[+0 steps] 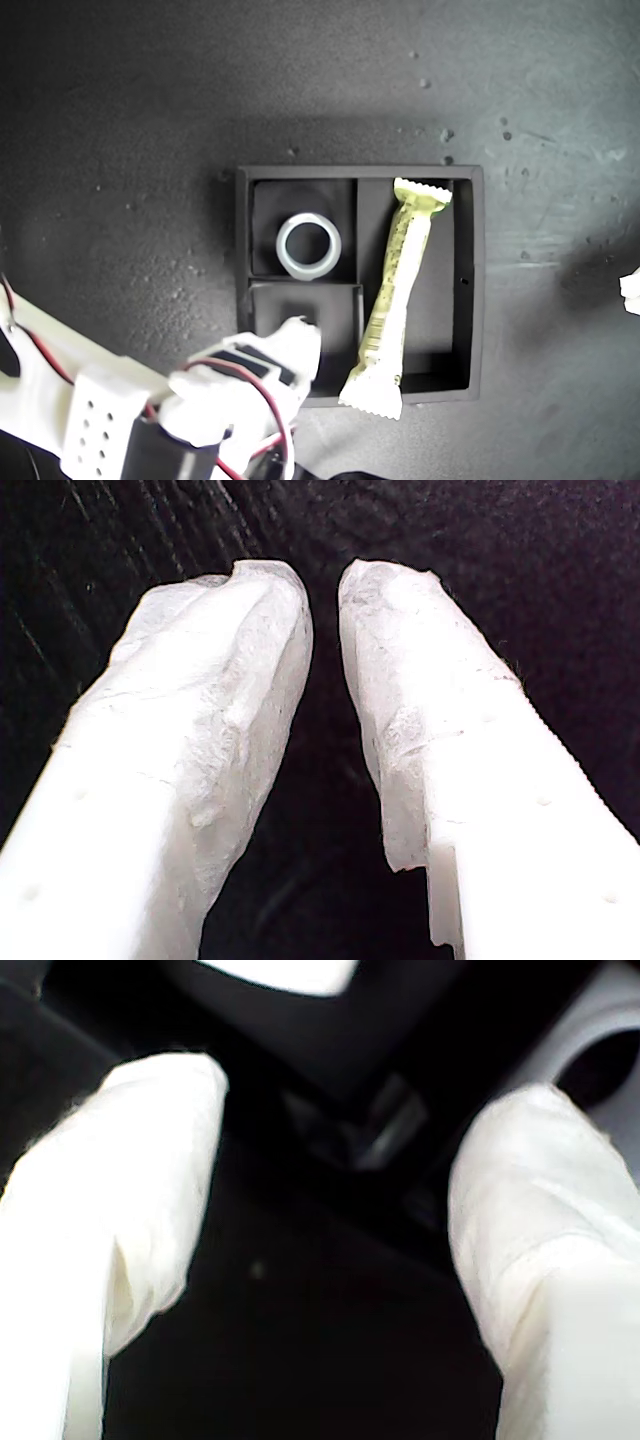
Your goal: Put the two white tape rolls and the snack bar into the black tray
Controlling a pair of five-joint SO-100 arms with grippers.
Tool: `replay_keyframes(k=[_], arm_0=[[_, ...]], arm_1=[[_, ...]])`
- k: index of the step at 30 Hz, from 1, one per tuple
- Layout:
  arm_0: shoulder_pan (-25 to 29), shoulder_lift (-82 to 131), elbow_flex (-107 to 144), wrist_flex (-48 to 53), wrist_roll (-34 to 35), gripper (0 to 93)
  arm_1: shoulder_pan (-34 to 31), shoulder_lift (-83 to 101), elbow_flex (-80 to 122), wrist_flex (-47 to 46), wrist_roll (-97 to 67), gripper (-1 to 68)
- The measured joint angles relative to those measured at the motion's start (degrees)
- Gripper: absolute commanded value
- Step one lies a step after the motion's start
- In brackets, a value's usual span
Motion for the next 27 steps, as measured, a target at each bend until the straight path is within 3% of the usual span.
replay_keyframes(k=[6, 11, 18, 21, 27], arm_0=[[-5.6, 14.5, 20.4, 0.0, -1.4, 0.2], [-15.6, 33.5, 49.1, -1.6, -1.0, 0.0], [-24.4, 66.8, 93.9, -24.0, 9.2, 0.0], [-26.1, 86.4, 112.5, -32.7, 10.4, 0.0], [-26.3, 114.4, 137.9, -36.4, 8.6, 0.0]], arm_1=[[3.2, 3.5, -0.3, 5.8, 2.4, -0.1], [4.2, 6.4, -0.1, 10.8, 6.2, -0.2], [9.4, 6.9, 7.6, 8.8, 8.6, -0.3], [11.5, 6.9, 12.1, 6.1, 8.8, -0.4], [18.0, 7.1, 15.6, 4.7, 5.4, -0.4]])
